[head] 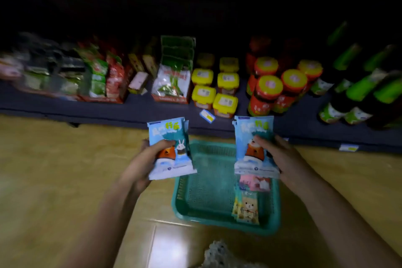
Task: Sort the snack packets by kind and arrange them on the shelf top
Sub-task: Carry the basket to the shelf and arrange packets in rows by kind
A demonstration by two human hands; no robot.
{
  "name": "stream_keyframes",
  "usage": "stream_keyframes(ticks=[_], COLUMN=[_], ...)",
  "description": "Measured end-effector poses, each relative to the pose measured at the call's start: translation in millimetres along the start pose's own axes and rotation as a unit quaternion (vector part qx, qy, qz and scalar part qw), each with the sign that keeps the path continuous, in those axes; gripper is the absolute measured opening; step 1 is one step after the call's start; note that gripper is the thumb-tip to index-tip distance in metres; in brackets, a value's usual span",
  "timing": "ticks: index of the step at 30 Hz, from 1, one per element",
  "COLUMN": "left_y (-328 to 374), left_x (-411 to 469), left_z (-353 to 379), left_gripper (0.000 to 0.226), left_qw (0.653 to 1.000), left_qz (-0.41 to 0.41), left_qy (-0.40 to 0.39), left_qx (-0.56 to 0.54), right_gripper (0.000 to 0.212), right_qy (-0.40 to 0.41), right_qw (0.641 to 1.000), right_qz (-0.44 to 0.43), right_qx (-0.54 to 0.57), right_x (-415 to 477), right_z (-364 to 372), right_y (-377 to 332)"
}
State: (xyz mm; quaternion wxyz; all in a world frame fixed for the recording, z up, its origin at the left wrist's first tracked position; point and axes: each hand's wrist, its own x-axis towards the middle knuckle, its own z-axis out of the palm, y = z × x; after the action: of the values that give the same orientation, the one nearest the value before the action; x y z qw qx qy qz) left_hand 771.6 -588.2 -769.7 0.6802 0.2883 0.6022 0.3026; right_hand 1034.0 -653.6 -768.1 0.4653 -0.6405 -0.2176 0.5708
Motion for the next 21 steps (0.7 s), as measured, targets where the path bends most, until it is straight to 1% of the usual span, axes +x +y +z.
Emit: stream_keyframes(ticks=[3,4,6,7,10,11,14,16,17,18,21], left_y=[102.9,138.8,213.1,248.9,341.4,367.0,430.1,458.5,470.3,478.7,496.3], left_x=[-92.8,-123.8,-184.3,-214.9,-299.6,-323.7,-382.0,-412.1,-425.1,-434.2,-449.9], left_z=[-2.2,-1.2,0.9,1.6,3.4,2.4,-6.9,-16.3,-20.3,-25.6,-43.0], left_gripper=[0.044,0.043,0.049,0.047,0.025,0.021,0.016,0.012,0.013,0.016,0.019], left_qw=[1.0,0.999,0.998,0.996,0.989,0.986,0.978,0.976,0.975,0.974,0.973], left_qz=[0.013,0.019,0.038,0.056,0.112,0.129,0.176,0.19,0.194,0.198,0.204], left_qy=[0.019,0.025,0.044,0.051,0.072,0.081,0.091,0.086,0.084,0.084,0.081], left_qx=[-0.02,-0.025,-0.033,-0.037,-0.061,-0.066,-0.067,-0.069,-0.071,-0.07,-0.073], right_gripper=[0.063,0.054,0.011,0.012,0.016,0.019,0.033,0.041,0.043,0.042,0.023], right_qy=[-0.036,-0.041,-0.049,-0.054,-0.066,-0.084,-0.129,-0.154,-0.165,-0.173,-0.196], right_qw=[0.999,0.999,0.997,0.997,0.995,0.993,0.986,0.981,0.978,0.975,0.967], right_qz=[-0.025,-0.033,-0.052,-0.056,-0.07,-0.077,-0.103,-0.12,-0.13,-0.139,-0.16], right_qx=[-0.002,0.001,0.008,0.013,0.002,0.001,0.0,0.001,-0.003,-0.01,-0.031], right_x=[-69.4,-92.3,-136.6,-157.7,-218.0,-235.1,-274.7,-296.0,-303.5,-310.9,-324.9], right_z=[21.1,28.7,43.7,52.1,75.4,82.4,102.9,119.2,128.1,137.3,169.0], right_y=[-117.9,-157.2,-236.5,-274.5,-370.0,-396.7,-458.8,-488.5,-500.1,-508.9,-525.6])
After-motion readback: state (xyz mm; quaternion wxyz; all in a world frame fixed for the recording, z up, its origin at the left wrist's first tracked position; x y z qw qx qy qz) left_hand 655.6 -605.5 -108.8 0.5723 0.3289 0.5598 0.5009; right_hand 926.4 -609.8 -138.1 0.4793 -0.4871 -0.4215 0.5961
